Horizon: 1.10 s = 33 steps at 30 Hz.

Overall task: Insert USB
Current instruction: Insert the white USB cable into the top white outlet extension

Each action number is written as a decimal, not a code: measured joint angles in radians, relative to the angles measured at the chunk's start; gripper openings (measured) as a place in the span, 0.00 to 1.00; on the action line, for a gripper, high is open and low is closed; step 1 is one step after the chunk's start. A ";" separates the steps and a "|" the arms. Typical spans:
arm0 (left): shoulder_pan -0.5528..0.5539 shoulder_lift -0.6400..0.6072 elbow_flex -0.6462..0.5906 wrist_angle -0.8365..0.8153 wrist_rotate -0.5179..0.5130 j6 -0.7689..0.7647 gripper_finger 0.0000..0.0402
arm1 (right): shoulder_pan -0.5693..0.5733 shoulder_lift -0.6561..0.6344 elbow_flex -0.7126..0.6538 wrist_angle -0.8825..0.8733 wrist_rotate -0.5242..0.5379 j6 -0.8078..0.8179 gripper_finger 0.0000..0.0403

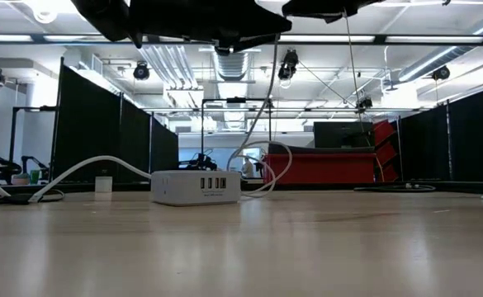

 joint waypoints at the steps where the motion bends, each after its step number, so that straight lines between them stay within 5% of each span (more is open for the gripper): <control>1: 0.000 0.000 0.000 0.000 -0.002 -0.005 0.68 | 0.000 0.000 0.000 0.013 -0.018 0.000 0.05; 12: 0.000 0.000 0.000 0.001 -0.003 -0.010 0.65 | 0.000 0.000 0.000 0.026 -0.029 0.000 0.05; 16: 0.000 0.000 0.000 0.006 -0.003 -0.009 0.49 | -0.002 0.000 0.000 0.026 -0.029 0.000 0.05; 23: -0.001 0.000 0.000 0.008 -0.001 -0.007 0.05 | -0.002 0.000 0.000 0.024 -0.009 -0.003 0.05; 29: -0.004 -0.001 0.000 -0.003 0.000 -0.006 0.01 | -0.002 0.000 0.000 0.006 -0.009 0.003 0.05; 33: -0.006 -0.016 0.000 -0.030 -0.004 -0.013 0.00 | -0.002 -0.001 0.000 -0.021 0.052 0.018 0.15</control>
